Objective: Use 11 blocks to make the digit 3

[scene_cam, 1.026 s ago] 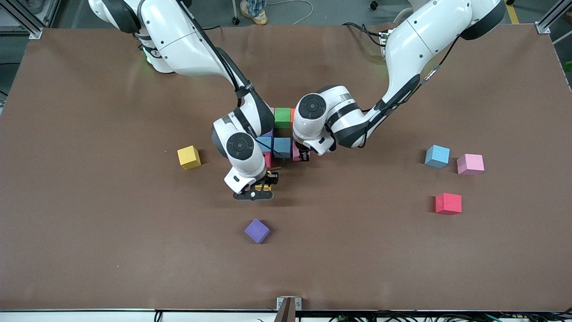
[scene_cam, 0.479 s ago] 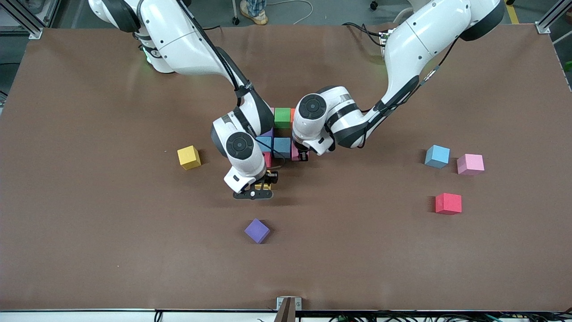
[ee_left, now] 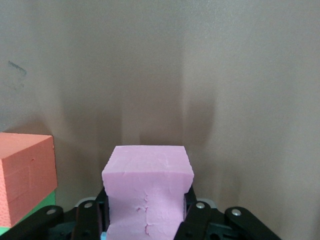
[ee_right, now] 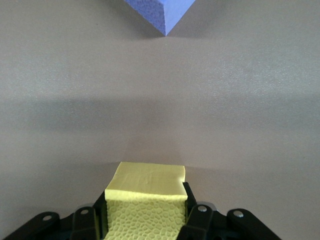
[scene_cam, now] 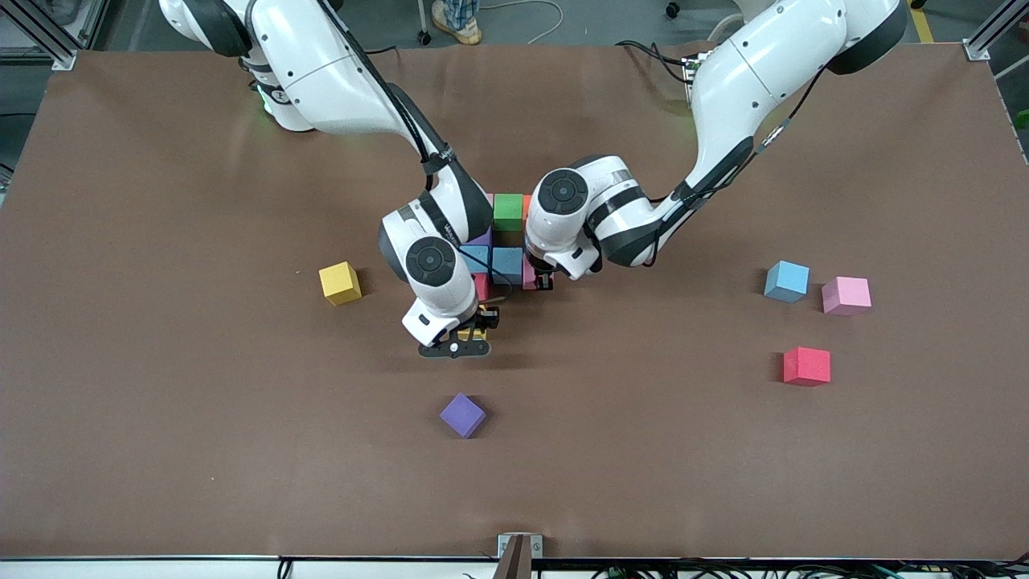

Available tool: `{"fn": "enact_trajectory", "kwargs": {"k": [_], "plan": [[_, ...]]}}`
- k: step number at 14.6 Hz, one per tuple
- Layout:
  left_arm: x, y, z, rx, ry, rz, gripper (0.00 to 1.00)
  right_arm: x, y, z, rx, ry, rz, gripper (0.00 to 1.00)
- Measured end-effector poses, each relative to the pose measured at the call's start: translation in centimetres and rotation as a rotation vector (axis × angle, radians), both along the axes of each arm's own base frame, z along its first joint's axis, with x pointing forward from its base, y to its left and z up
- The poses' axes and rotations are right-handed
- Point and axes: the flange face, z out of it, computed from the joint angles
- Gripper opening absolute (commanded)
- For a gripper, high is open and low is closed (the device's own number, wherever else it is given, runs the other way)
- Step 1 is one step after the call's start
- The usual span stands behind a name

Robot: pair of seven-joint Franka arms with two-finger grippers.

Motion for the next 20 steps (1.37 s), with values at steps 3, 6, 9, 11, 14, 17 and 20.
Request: {"fn": "enact_trajectory", "kwargs": {"k": [3, 6, 9, 11, 14, 17, 20], "plan": [[0.13, 0.1, -0.11, -0.002, -0.002, 0.003, 0.16, -0.02, -0.02, -0.01, 0.0, 0.0, 0.002, 0.01], [0.33, 0.31, -0.34, -0.003, -0.003, 0.008, 0.16, -0.05, -0.04, -0.02, -0.001, 0.002, 0.009, 0.01], [0.36, 0.36, -0.7, -0.006, -0.002, 0.009, 0.17, -0.08, -0.06, -0.03, -0.003, 0.005, 0.011, 0.01], [0.37, 0.33, -0.75, -0.009, -0.004, 0.01, 0.17, -0.1, -0.07, -0.03, -0.004, 0.007, 0.011, 0.01], [0.24, 0.15, -0.72, -0.012, -0.005, 0.007, 0.18, -0.11, -0.07, -0.03, -0.004, 0.007, 0.012, 0.02], [0.16, 0.06, -0.73, -0.013, -0.006, 0.005, 0.26, -0.11, -0.07, -0.03, -0.004, 0.007, 0.011, 0.09], [0.15, 0.07, -0.79, -0.012, -0.005, 0.005, 1.0, -0.11, -0.07, -0.03, -0.004, 0.008, 0.011, 0.23]]}}
